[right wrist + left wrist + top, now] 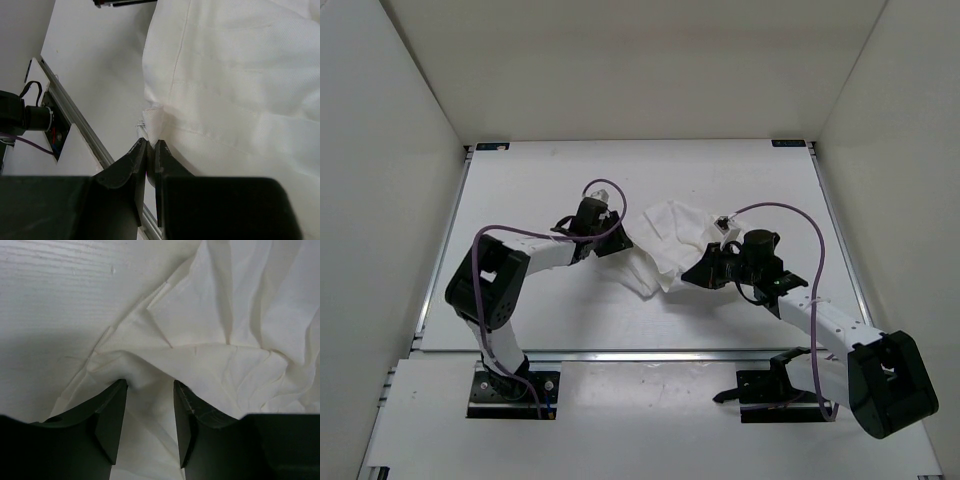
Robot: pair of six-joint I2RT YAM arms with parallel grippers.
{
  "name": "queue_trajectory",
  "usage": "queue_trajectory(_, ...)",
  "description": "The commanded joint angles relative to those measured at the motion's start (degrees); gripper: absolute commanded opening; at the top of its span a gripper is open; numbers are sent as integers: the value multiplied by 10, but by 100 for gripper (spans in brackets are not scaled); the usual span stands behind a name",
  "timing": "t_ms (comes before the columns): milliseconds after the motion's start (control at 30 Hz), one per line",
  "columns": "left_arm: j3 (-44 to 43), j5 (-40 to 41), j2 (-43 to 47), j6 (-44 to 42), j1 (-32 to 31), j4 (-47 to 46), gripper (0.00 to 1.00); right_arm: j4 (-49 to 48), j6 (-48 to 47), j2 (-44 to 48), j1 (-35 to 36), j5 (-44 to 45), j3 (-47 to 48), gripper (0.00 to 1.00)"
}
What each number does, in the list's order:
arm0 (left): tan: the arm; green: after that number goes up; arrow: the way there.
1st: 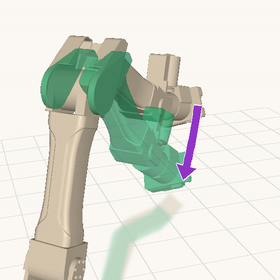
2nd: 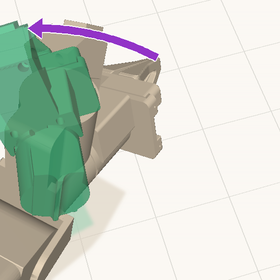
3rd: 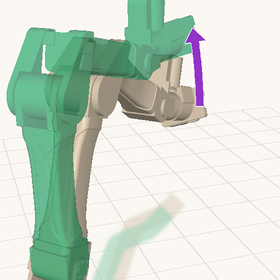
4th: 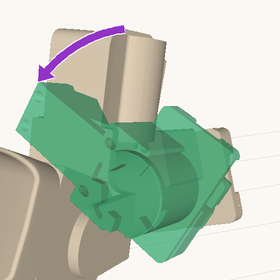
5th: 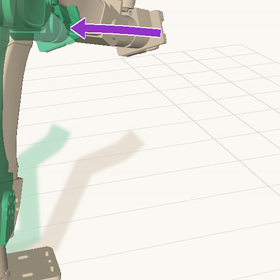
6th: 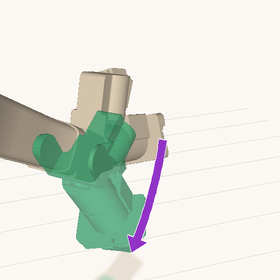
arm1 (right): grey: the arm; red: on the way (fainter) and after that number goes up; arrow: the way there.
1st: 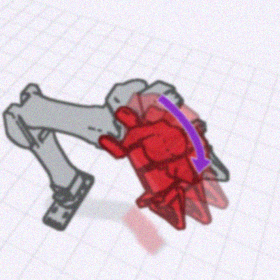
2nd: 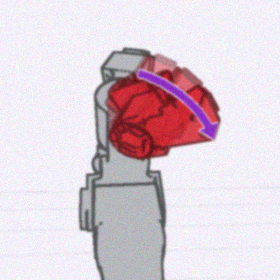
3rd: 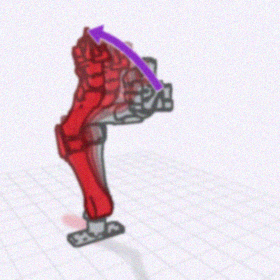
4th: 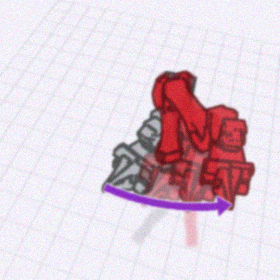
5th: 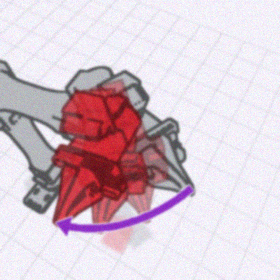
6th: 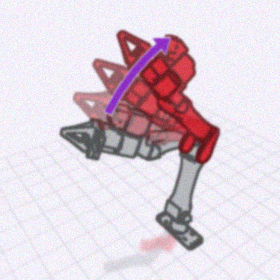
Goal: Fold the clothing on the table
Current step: Flatten the skirt out
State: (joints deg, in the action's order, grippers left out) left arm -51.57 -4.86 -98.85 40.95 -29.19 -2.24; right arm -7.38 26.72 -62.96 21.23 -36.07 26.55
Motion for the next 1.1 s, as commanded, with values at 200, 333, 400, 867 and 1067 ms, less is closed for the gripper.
queue_trajectory(200, -113, 31, -86, -63, -15, 122, 45, -19, -20, 36, -15, -18, 5, 0)
queue_trajectory(333, -136, 48, -105, -91, -21, 154, 0, -19, -25, 42, -19, -18, 9, 0)
queue_trajectory(400, -128, 48, -92, -96, -15, 143, 0, -16, -27, 37, -22, -18, 11, 0)
queue_trajectory(867, -331, -65, 210, -194, 96, 204, 0, 143, -100, -10, -140, -27, 368, 0)
queue_trajectory(1067, -313, -122, 355, -200, 154, 246, 0, 233, -127, 35, -165, -26, 443, 0)
